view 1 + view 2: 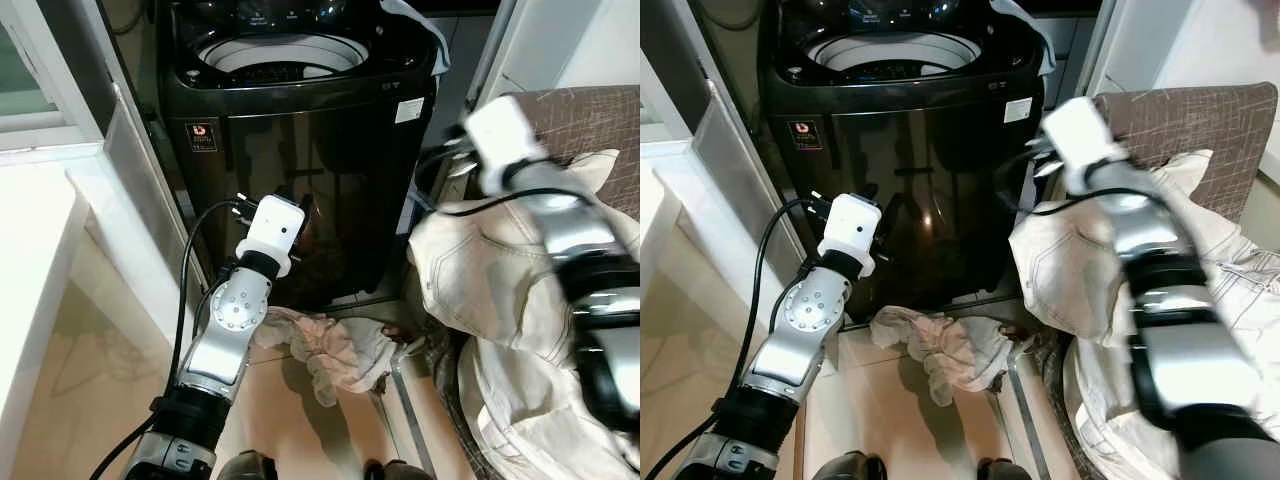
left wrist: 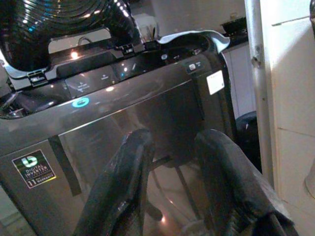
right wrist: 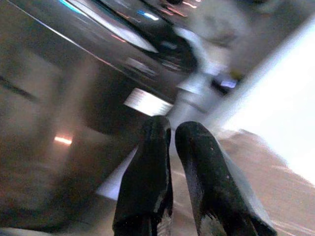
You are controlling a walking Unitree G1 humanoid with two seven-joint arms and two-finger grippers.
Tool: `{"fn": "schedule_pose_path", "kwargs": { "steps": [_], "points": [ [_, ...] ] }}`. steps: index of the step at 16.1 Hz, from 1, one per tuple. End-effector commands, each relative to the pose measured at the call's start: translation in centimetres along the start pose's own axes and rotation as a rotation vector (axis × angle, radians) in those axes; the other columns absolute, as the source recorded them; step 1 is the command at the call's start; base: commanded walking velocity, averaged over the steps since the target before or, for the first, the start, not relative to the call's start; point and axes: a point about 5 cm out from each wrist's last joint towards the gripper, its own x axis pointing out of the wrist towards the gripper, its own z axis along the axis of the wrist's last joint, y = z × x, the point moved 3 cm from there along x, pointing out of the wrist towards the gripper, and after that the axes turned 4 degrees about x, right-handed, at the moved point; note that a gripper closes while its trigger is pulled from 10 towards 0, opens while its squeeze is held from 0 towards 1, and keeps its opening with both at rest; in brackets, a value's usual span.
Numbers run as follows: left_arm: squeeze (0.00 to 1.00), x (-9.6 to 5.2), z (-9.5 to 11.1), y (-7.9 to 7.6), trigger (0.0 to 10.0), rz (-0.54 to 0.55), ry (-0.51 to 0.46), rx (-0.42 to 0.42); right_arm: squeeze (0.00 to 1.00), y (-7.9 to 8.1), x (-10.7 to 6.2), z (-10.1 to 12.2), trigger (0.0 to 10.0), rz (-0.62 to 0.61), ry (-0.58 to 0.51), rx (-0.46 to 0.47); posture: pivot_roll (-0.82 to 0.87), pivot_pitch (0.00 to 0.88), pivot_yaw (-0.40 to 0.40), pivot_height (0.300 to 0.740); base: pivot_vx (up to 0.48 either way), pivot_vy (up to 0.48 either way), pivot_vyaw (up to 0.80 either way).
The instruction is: Clothes washing
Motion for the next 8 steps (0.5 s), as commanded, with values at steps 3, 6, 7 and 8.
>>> {"fn": "schedule_pose_path", "kwargs": {
  "steps": [3, 6, 7, 8],
  "points": [
    [0.00, -0.1, 0.1, -0.4, 10.0, -0.008, -0.002, -0.001, 1.00, -4.7, -2.9, -2.5, 10.0, -0.435, 0.011, 0.146, -0.13, 0.030, -0.008, 0.736, 0.000, 0.000, 0.00],
    [0.00, -0.1, -0.1, -0.8, 10.0, -0.033, 0.002, 0.007, 1.00, -2.9, -6.0, -4.7, 10.0, -0.623, -0.037, 0.360, -0.15, 0.037, 0.013, 0.736, 0.000, 0.000, 0.00],
    [0.00, 0.0, -0.1, -0.9, 10.0, -0.041, 0.000, 0.010, 1.00, -2.6, -7.1, -3.9, 10.0, -0.655, -0.111, 0.339, -0.16, 0.036, 0.019, 0.736, 0.000, 0.000, 0.00],
    [0.00, 0.0, 0.0, -0.9, 10.0, -0.048, -0.002, 0.012, 1.00, -2.1, -7.9, -3.1, 10.0, -0.659, -0.161, 0.313, -0.16, 0.036, 0.019, 0.736, 0.000, 0.000, 0.00]
  ]
}}
